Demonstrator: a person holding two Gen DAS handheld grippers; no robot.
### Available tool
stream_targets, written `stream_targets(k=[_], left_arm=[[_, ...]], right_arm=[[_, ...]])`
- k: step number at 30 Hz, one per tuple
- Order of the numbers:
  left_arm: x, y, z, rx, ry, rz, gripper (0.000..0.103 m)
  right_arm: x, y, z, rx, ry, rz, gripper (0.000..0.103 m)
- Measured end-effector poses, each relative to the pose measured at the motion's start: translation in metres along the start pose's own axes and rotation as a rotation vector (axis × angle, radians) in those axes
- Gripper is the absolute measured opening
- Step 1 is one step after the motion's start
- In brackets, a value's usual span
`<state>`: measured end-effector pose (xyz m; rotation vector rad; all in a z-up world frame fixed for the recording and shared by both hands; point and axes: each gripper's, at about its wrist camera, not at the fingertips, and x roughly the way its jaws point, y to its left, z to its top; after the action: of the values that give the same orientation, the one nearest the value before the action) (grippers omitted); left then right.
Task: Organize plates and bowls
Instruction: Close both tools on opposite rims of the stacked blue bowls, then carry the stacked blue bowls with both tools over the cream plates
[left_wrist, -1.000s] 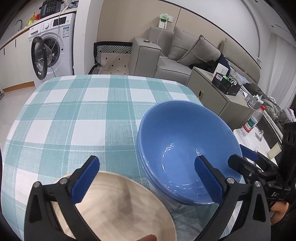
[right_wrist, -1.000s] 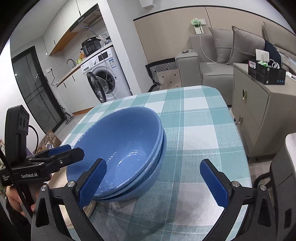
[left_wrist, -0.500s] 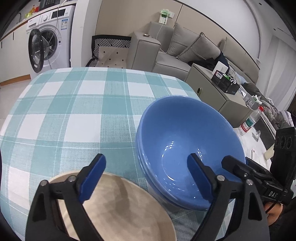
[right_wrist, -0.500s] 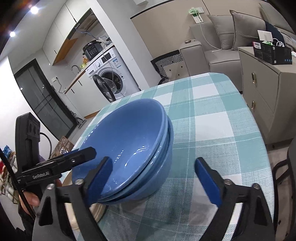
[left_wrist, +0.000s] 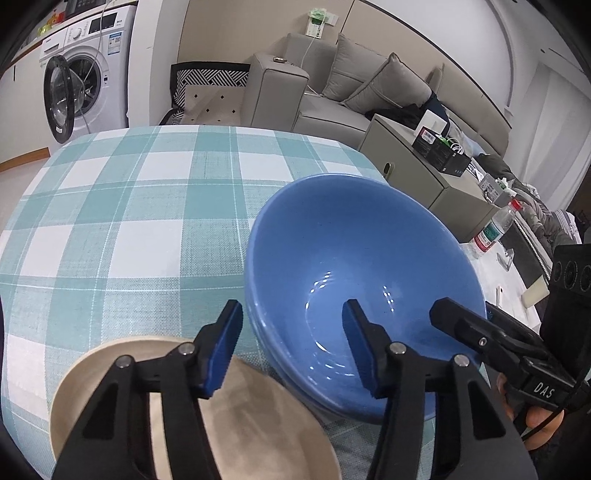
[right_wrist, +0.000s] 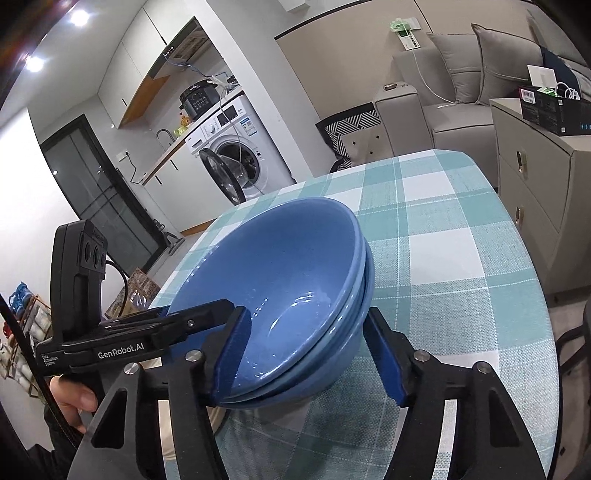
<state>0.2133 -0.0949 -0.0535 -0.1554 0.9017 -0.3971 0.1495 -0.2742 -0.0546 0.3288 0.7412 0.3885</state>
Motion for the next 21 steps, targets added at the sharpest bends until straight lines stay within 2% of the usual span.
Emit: stream_targets(k=[2, 9, 21], left_arm=[[-0.0012, -0.0044, 0.0002, 0.016, -0.005, 0.000, 0.049], [-0.0014, -0.0071, -0.0003, 0.030, -0.009, 0.043, 0.042], [-0.0040, -0.0087, -0.0018, 0.039, -0.010, 0.054, 0.041]], right_arm=[[-0.0008, 0.0019, -0.0001, -0.006, -0.004, -0.009, 0.064], [-0.0040, 0.0051, 0.0001, -0.021, -0.010, -0.034, 0.061], [-0.0044, 0.0046, 0.0004, -0.016, -0.014, -0.044, 0.059]])
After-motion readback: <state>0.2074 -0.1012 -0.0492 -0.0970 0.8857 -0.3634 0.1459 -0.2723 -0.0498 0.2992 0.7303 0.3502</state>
